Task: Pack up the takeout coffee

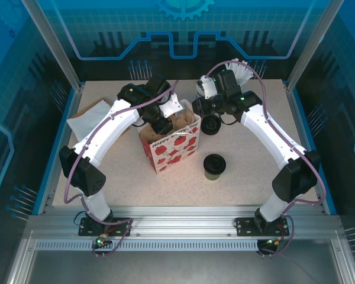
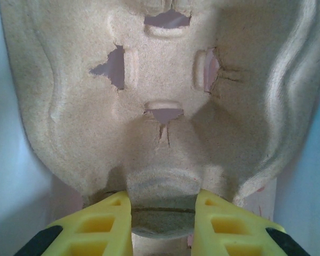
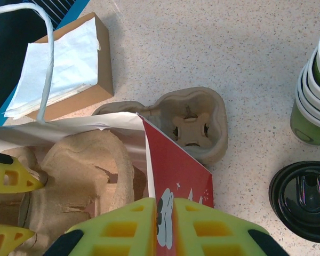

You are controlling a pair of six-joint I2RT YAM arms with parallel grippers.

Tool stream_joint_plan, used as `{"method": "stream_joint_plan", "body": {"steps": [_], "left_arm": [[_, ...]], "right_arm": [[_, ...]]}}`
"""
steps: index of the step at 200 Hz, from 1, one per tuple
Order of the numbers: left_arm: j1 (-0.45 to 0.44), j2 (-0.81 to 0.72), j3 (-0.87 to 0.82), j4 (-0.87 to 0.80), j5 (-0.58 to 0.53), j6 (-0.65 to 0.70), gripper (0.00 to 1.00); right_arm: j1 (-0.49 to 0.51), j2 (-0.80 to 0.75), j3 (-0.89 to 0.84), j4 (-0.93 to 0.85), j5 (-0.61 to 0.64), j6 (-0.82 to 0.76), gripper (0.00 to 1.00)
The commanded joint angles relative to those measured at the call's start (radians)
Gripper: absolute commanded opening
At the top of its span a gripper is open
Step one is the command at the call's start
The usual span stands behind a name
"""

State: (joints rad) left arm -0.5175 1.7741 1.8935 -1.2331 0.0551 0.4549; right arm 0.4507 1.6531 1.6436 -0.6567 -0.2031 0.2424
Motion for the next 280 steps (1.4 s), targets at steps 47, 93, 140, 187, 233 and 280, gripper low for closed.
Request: {"method": "stream_joint_plan", "body": {"steps": [47, 93, 140, 187, 233, 280], "left_arm": [[-0.003, 0.041, 0.004, -0.037, -0.026, 0.013, 0.26], [-0.009, 0.053, -0.021, -0.013, -0.018, 0.0, 0.27], [-0.01, 0.056, -0.044, 0.005, -0.019, -0.01, 0.29], [-0.018, 0.068, -0.067, 0.016, -0.034, -0.014, 0.31], [-0.018, 0.09, -0.079, 0.019, -0.037, -0.019, 0.31], [-0.02, 0.096, -0.123, 0.06, -0.068, -0.037, 0.32]], "right_arm": [[0.0, -0.025, -0.001, 0.014, -0.021, -0.012, 0.21], [-0.003, -0.074, -0.005, 0.012, -0.009, -0.015, 0.4], [-0.022, -0.18, -0.061, 0.018, 0.035, -0.015, 0.54], [-0.042, -0.283, -0.173, 0.036, 0.065, -0.012, 0.58], [-0.044, -0.325, -0.246, 0.04, 0.066, -0.008, 0.59], [-0.046, -0.362, -0.31, 0.045, 0.077, -0.006, 0.61]]}}
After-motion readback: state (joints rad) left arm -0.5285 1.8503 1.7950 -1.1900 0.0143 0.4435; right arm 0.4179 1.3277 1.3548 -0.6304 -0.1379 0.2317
